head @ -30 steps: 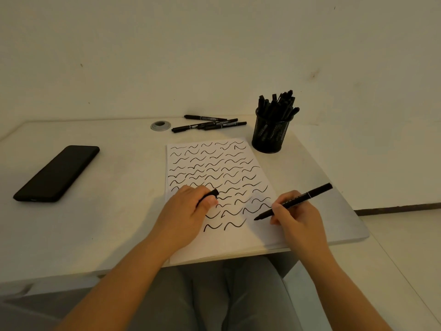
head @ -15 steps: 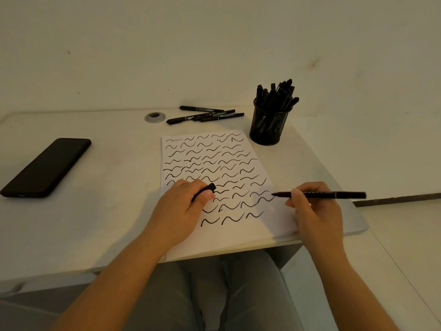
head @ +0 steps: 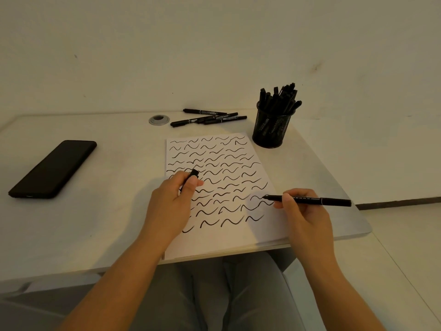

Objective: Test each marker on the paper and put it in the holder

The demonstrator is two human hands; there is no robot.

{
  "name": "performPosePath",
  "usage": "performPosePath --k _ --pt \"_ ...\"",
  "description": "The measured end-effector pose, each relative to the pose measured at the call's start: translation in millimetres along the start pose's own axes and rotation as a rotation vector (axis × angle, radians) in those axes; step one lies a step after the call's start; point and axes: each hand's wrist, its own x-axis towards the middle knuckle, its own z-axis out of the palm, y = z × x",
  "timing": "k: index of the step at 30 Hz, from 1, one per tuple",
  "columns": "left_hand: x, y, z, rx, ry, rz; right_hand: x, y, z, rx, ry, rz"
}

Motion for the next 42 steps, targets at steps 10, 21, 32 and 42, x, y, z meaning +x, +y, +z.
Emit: performPosePath --k 10,21,32,42 --pt "-21 25 5 0.236 -0.149 0.354 -5 -30 3 0.368 -0.072 0.016" --pt "-30 32 7 0.249 -0.212 0.37 -10 -31 10 0.376 -0.173 0.057" --pt "-35 39 9 0.077 -0.302 0.335 -17 -32 22 0.272 -0.348 -0.033" --pt "-30 51 12 -0.09 -0.356 0.231 -11 -33 22 0.378 -0.42 -0.081"
